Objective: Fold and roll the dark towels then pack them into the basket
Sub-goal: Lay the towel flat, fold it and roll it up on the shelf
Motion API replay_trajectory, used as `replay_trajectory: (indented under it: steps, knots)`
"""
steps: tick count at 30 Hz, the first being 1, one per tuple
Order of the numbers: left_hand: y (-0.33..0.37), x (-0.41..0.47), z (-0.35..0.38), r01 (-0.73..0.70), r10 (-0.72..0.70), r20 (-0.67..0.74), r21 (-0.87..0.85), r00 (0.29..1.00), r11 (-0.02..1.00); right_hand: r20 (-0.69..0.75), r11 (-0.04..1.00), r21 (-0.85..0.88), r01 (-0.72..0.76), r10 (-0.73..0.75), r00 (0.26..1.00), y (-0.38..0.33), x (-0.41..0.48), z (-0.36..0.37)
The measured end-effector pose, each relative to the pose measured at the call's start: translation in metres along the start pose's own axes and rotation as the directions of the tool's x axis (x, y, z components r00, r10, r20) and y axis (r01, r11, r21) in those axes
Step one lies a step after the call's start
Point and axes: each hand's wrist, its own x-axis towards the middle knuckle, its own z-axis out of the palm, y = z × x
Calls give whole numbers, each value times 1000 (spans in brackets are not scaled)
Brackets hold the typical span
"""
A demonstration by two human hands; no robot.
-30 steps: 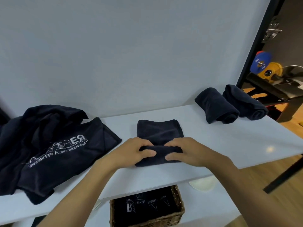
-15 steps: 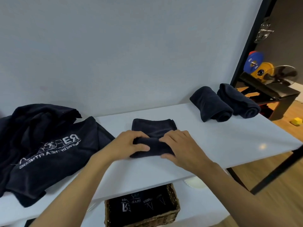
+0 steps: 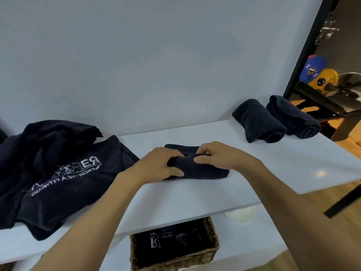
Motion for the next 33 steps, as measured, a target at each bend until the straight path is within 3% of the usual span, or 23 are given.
replay_trajectory:
  steps: [3,5,8,10,13,15,18,19,21,23,25,27,29,30,32,33]
  knots:
    - [-2,16,-10,92,-81,93,-124,992,988,-209,992,-126,-2,-24,978,-4,-2,9]
    - [-3,28,-12,149,-129,115,-188,985,971,-415,917,-393,63,-238,878,-5,-7,23]
    - [-3,46,-6,165,-162,34,-77,986,983,-384,807,-567,166,-437,813,11,-14,44]
    - [-4,53,5,121,-106,-143,103,984,987,-371,811,-558,176,-434,821,18,-10,44]
    - [-8,48,18,30,138,-439,353,888,935,-344,868,-472,155,-343,874,11,3,29]
    - [-14,36,28,-64,281,-448,440,849,896,-316,946,-292,144,-237,918,7,13,17]
    - [-25,31,34,-69,274,-357,493,893,867,-255,993,-100,68,-91,963,4,25,3]
    - [-24,33,30,-53,227,-332,461,916,886,-251,993,-103,58,-83,964,3,27,3]
    - [-20,43,16,-35,118,-251,312,961,949,-338,954,-284,99,-196,920,4,24,9]
    - [-15,54,0,-10,27,-126,133,992,991,-386,821,-561,104,-370,845,14,16,24]
    - [-12,64,-10,57,-56,-35,3,998,998,-341,706,-707,42,-393,854,18,15,31]
    - [-7,70,-10,155,-152,-78,39,985,987,-336,739,-674,6,-314,888,14,24,24]
    - [3,68,3,264,-210,-320,134,924,955,-338,848,-530,-27,-182,923,6,32,9]
    - [11,65,12,306,-225,-459,109,859,946,-335,897,-439,-59,-102,936,4,34,2]
    - [28,60,32,289,-287,-622,-101,728,952,-323,965,-232,-124,44,945,7,34,-10]
    - [38,61,43,251,-343,-619,-234,706,939,-305,980,-131,-152,106,946,10,31,-15]
